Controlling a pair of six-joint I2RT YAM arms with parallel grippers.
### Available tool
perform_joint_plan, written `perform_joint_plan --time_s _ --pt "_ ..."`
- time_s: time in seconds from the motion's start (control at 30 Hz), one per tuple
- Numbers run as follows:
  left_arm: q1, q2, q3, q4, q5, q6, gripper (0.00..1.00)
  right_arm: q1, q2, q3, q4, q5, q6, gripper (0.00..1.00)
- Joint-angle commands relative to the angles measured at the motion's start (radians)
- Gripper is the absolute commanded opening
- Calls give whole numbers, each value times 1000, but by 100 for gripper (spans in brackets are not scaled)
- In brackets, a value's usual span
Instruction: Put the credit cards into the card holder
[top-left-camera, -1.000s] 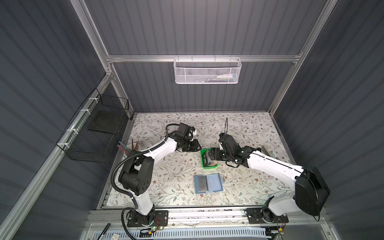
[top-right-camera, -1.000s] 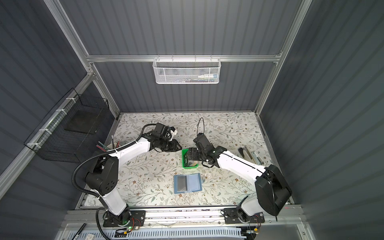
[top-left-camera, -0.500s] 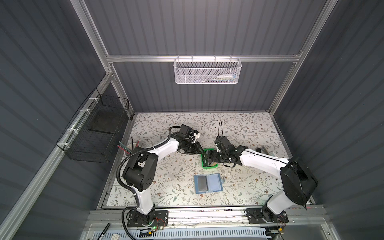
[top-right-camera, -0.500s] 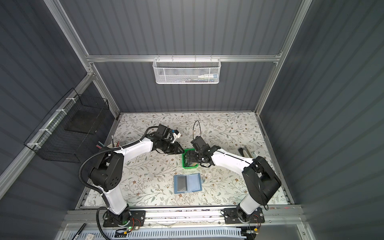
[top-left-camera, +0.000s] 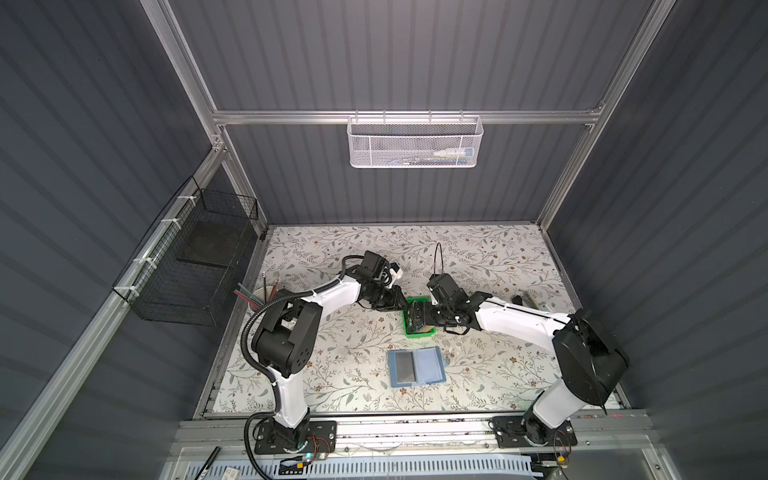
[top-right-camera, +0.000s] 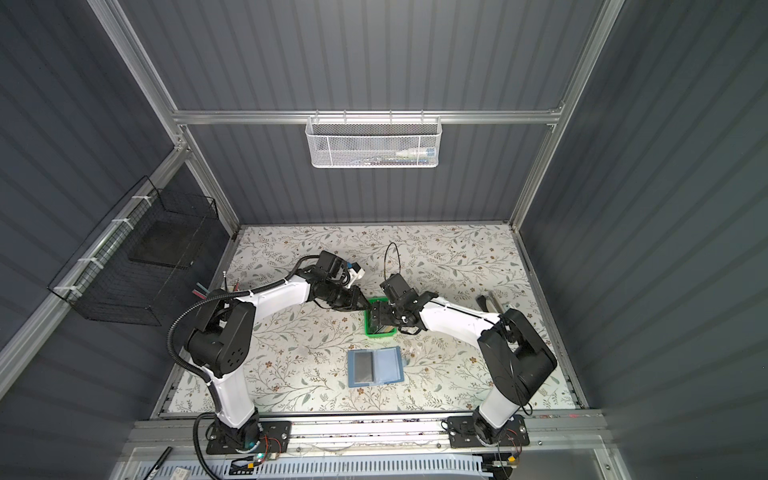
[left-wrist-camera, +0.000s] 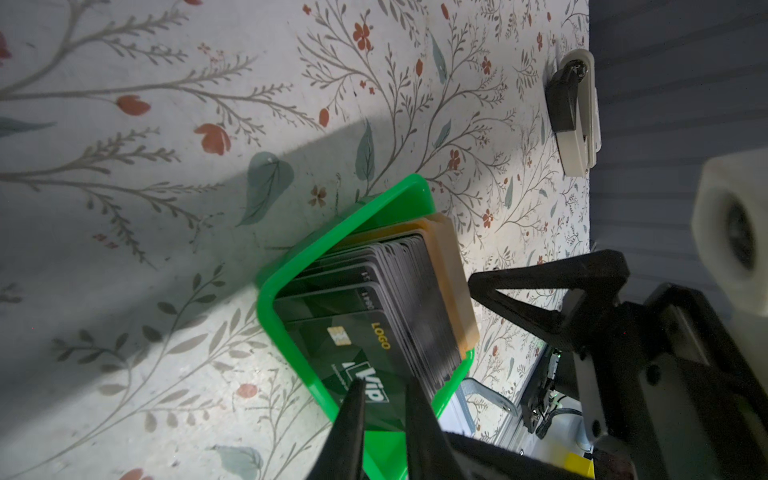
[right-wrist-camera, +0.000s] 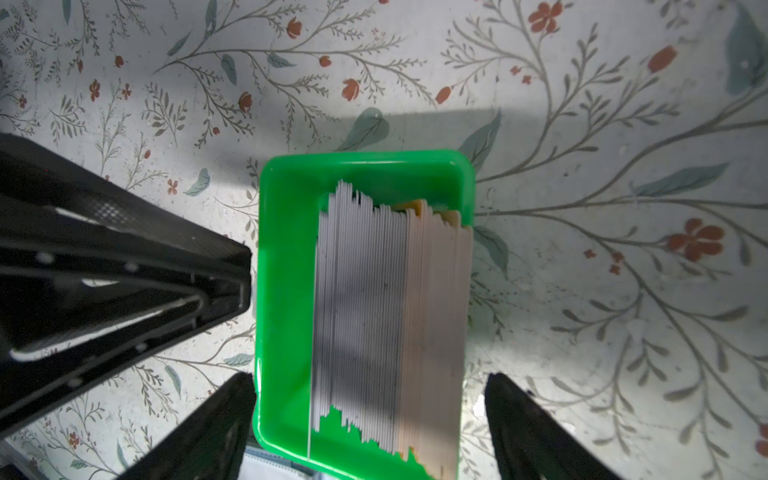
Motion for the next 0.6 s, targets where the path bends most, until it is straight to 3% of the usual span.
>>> perform_joint_plan --time_s 0.0,0.57 --pt "-11 13 34 -24 1 2 19 -5 9 -6 -1 9 19 89" --pt "-20 27 54 -86 -52 23 13 -2 3 -21 -4 13 43 91"
